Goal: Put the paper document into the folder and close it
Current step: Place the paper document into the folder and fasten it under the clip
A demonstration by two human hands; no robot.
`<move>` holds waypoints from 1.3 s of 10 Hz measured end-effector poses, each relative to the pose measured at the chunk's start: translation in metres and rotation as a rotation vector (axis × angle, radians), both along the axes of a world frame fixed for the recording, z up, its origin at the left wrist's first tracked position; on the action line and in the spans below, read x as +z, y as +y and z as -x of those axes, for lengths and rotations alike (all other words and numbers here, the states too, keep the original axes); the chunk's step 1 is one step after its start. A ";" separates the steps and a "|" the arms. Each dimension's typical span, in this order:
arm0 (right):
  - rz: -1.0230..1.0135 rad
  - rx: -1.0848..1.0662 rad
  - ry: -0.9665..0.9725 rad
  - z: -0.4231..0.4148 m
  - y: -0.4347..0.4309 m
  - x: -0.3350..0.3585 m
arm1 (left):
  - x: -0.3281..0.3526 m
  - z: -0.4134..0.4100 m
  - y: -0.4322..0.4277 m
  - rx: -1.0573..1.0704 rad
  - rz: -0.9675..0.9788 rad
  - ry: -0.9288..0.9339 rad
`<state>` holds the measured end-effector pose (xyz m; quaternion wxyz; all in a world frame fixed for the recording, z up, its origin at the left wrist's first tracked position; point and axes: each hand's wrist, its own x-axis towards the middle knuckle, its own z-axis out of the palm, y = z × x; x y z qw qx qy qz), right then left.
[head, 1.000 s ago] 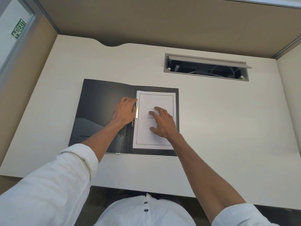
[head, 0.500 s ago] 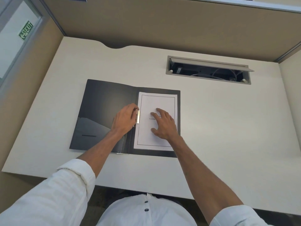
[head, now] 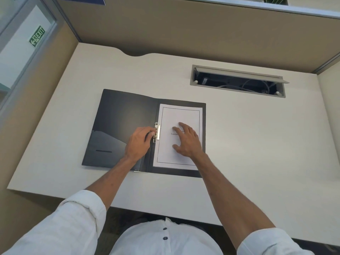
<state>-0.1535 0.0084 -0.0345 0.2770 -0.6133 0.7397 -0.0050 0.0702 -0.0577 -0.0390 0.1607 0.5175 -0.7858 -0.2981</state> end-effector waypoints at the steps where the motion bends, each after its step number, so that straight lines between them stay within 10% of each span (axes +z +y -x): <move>1: 0.005 0.000 -0.004 0.000 0.001 0.000 | -0.002 0.002 -0.004 -0.004 -0.049 0.008; 6: 0.002 -0.018 -0.027 -0.001 0.001 -0.002 | -0.018 0.002 -0.015 -0.128 -0.255 -0.411; 13: 0.007 -0.031 -0.041 -0.001 0.001 -0.006 | -0.023 0.005 -0.012 -0.132 -0.210 -0.470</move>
